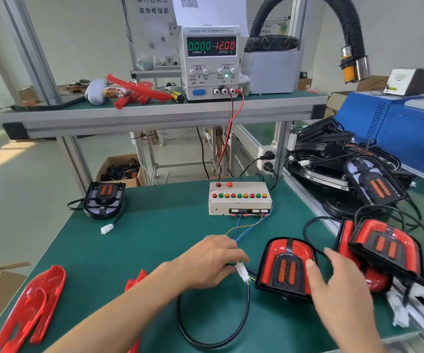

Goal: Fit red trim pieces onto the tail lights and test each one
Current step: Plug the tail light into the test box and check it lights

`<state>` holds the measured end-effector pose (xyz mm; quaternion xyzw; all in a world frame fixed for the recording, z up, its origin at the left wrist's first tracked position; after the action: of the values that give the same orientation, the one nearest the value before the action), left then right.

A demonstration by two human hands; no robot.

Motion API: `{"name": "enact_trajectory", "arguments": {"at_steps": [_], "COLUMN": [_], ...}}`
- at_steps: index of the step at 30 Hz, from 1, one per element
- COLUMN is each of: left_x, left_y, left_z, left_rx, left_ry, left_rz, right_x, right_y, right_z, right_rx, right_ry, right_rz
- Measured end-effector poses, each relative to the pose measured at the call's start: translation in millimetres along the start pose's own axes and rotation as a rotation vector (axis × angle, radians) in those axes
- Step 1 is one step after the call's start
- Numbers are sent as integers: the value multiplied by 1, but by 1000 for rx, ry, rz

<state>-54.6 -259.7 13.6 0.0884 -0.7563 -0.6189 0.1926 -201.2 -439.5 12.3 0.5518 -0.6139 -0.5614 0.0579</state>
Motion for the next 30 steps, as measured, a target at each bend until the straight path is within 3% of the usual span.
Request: {"name": "enact_trajectory", "arguments": {"at_steps": [2,6,10,16,21,25,30], "left_x": [6,21,16,17,25,26,25], "left_y": [4,11,11,8,4,12,8], "left_z": [-4,-8,-9,-3,-2,-7,-5], "left_rx": [2,28,18,4,-36,-44,-35], "left_ry": [-37,-151,-159,-248,-297,-286,-288], "left_rz": [-17,-128,-204,-275,-157,-111,-102], "right_x": [-56,-128,-145,-158,-157,-157,-144], "right_y": [6,-43,-56,-69,-72,-72,-72], "right_z": [14,31,15,16,17,14,4], "right_rx": [56,-157,-148,-218,-276,-315,-378], "right_ry": [269,617,690,910,1072,1103,1006], "right_rz": [121,420,576,623,602,549,377]}}
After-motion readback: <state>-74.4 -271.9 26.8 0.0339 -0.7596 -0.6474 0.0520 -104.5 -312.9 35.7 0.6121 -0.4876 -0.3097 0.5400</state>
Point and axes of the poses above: each hand's wrist, its own z-axis away from the middle knuckle, its own y-axis out of the back of the hand, x = y × z, the point moved 10 cm from there along -z, towards the middle knuckle, and after that the axes turned 9 degrees about y, right-handed, at the moved point
